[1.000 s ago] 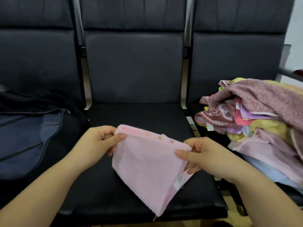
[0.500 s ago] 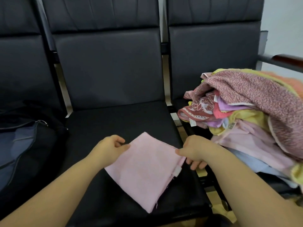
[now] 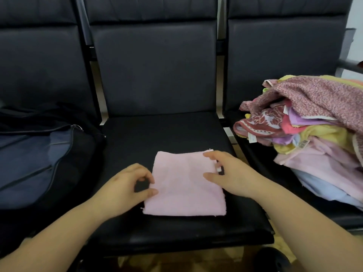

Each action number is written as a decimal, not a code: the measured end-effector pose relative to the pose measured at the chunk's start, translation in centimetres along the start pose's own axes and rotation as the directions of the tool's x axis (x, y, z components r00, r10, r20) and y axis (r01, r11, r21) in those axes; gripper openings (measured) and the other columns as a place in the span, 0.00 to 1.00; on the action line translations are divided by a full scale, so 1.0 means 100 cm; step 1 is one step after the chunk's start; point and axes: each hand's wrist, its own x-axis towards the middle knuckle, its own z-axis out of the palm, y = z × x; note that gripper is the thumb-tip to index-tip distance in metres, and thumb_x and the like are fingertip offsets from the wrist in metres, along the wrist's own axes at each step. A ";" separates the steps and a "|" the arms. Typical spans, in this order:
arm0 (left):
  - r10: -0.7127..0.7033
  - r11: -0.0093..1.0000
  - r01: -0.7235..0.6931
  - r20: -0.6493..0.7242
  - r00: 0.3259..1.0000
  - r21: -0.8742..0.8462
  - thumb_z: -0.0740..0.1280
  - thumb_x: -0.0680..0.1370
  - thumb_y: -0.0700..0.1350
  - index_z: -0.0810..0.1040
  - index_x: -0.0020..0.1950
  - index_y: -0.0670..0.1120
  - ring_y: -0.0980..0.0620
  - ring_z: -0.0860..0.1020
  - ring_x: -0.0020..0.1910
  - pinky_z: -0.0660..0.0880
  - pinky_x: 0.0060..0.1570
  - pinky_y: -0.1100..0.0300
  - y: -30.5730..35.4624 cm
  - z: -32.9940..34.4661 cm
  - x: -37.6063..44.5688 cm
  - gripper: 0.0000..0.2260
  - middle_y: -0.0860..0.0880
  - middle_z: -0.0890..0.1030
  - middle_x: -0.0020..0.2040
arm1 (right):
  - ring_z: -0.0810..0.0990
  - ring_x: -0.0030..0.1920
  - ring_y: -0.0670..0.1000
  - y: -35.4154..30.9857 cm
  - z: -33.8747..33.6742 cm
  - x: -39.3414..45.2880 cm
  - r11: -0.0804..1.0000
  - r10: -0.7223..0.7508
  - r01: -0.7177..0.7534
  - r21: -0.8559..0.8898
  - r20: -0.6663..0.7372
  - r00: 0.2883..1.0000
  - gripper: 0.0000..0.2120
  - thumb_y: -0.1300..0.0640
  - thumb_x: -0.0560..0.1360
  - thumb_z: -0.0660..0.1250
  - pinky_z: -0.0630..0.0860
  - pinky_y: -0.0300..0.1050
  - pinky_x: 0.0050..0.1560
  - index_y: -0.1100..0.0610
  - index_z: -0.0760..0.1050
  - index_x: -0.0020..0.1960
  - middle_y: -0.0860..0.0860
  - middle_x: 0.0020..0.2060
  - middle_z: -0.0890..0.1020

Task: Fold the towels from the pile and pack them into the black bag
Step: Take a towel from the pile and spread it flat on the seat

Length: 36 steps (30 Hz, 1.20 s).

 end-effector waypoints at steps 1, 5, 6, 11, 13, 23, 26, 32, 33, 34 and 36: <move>0.056 0.998 -0.056 0.033 0.998 -0.004 0.73 0.70 0.56 0.77 0.45 0.60 0.62 0.75 0.51 0.72 0.51 0.66 -0.003 -0.001 -0.003 0.07 0.60 0.76 0.49 | 0.72 0.60 0.43 -0.004 0.004 -0.004 0.999 -0.052 0.052 -0.002 0.012 0.999 0.23 0.47 0.75 0.67 0.72 0.41 0.62 0.42 0.67 0.69 0.43 0.64 0.72; 0.083 0.996 -0.088 0.173 0.981 0.018 0.55 0.62 0.79 0.75 0.49 0.64 0.65 0.73 0.56 0.69 0.57 0.68 -0.011 0.000 -0.008 0.27 0.64 0.74 0.53 | 0.73 0.58 0.39 -0.009 0.019 -0.015 0.993 -0.075 0.087 -0.075 0.157 0.985 0.17 0.43 0.73 0.69 0.69 0.35 0.61 0.43 0.75 0.61 0.38 0.57 0.76; 0.083 0.995 -0.091 0.214 0.973 0.028 0.54 0.60 0.80 0.74 0.51 0.64 0.66 0.72 0.57 0.68 0.59 0.68 -0.012 0.000 -0.009 0.30 0.66 0.73 0.54 | 0.72 0.59 0.40 -0.008 0.021 -0.016 0.992 -0.063 0.081 -0.095 0.173 0.983 0.19 0.42 0.72 0.70 0.67 0.34 0.61 0.44 0.75 0.61 0.38 0.58 0.76; 0.136 0.961 -0.191 0.262 0.956 0.200 0.62 0.72 0.65 0.71 0.64 0.58 0.66 0.67 0.61 0.66 0.63 0.66 -0.015 0.007 -0.012 0.22 0.65 0.68 0.61 | 0.69 0.63 0.38 -0.004 0.022 -0.020 0.993 -0.038 0.055 -0.102 0.161 0.986 0.26 0.40 0.68 0.73 0.65 0.33 0.61 0.41 0.72 0.64 0.36 0.61 0.72; 0.174 0.939 -0.222 0.193 0.966 0.264 0.54 0.74 0.67 0.73 0.62 0.55 0.63 0.70 0.58 0.68 0.60 0.65 -0.014 0.010 -0.012 0.24 0.61 0.71 0.59 | 0.69 0.62 0.37 -0.003 0.023 -0.021 0.993 -0.044 0.060 -0.102 0.154 0.987 0.27 0.40 0.67 0.74 0.63 0.29 0.58 0.41 0.72 0.64 0.35 0.61 0.72; -0.141 0.967 0.162 0.116 0.983 -0.195 0.57 0.81 0.55 0.75 0.46 0.45 0.55 0.75 0.39 0.73 0.46 0.57 -0.014 -0.001 0.008 0.15 0.52 0.77 0.39 | 0.73 0.59 0.39 0.000 0.016 -0.007 0.989 -0.043 0.072 -0.128 0.219 0.975 0.38 0.39 0.62 0.77 0.72 0.39 0.61 0.37 0.65 0.68 0.34 0.59 0.73; -0.224 0.909 0.254 0.127 0.966 -0.332 0.58 0.81 0.53 0.74 0.43 0.40 0.55 0.75 0.36 0.74 0.45 0.56 -0.017 -0.004 0.016 0.17 0.52 0.76 0.35 | 0.74 0.54 0.40 0.000 0.019 0.002 0.983 -0.045 0.069 -0.168 0.146 0.988 0.32 0.41 0.65 0.76 0.72 0.37 0.56 0.37 0.65 0.65 0.35 0.55 0.74; -0.290 0.829 0.297 0.090 0.953 -0.474 0.57 0.79 0.59 0.77 0.44 0.41 0.54 0.75 0.34 0.72 0.41 0.59 -0.013 -0.007 0.026 0.22 0.50 0.77 0.34 | 0.77 0.36 0.41 -0.002 0.014 0.019 0.992 -0.050 0.044 0.119 0.045 0.998 0.04 0.47 0.73 0.70 0.73 0.37 0.40 0.46 0.77 0.43 0.41 0.35 0.80; -0.280 0.804 0.296 0.110 0.954 -0.516 0.58 0.77 0.64 0.79 0.45 0.42 0.54 0.77 0.36 0.74 0.43 0.58 -0.012 -0.009 0.025 0.25 0.48 0.79 0.35 | 0.77 0.34 0.41 -0.003 0.013 0.020 0.982 -0.040 0.028 0.187 0.060 0.997 0.05 0.48 0.75 0.68 0.73 0.36 0.38 0.48 0.76 0.42 0.41 0.33 0.79; -0.260 0.783 0.295 0.143 0.955 -0.547 0.60 0.72 0.70 0.80 0.45 0.44 0.53 0.78 0.37 0.75 0.45 0.57 -0.012 -0.012 0.024 0.29 0.48 0.80 0.37 | 0.77 0.33 0.42 -0.004 0.013 0.021 0.971 -0.025 0.007 0.240 0.071 0.997 0.07 0.49 0.76 0.67 0.74 0.37 0.37 0.51 0.76 0.41 0.43 0.32 0.79; -0.216 0.807 0.288 0.196 0.956 -0.516 0.63 0.62 0.75 0.78 0.43 0.48 0.56 0.77 0.36 0.74 0.43 0.57 -0.013 -0.015 0.020 0.31 0.53 0.79 0.35 | 0.79 0.32 0.47 -0.005 0.014 0.024 0.959 0.025 -0.050 0.281 0.093 0.995 0.11 0.49 0.77 0.65 0.77 0.41 0.36 0.57 0.75 0.44 0.49 0.33 0.80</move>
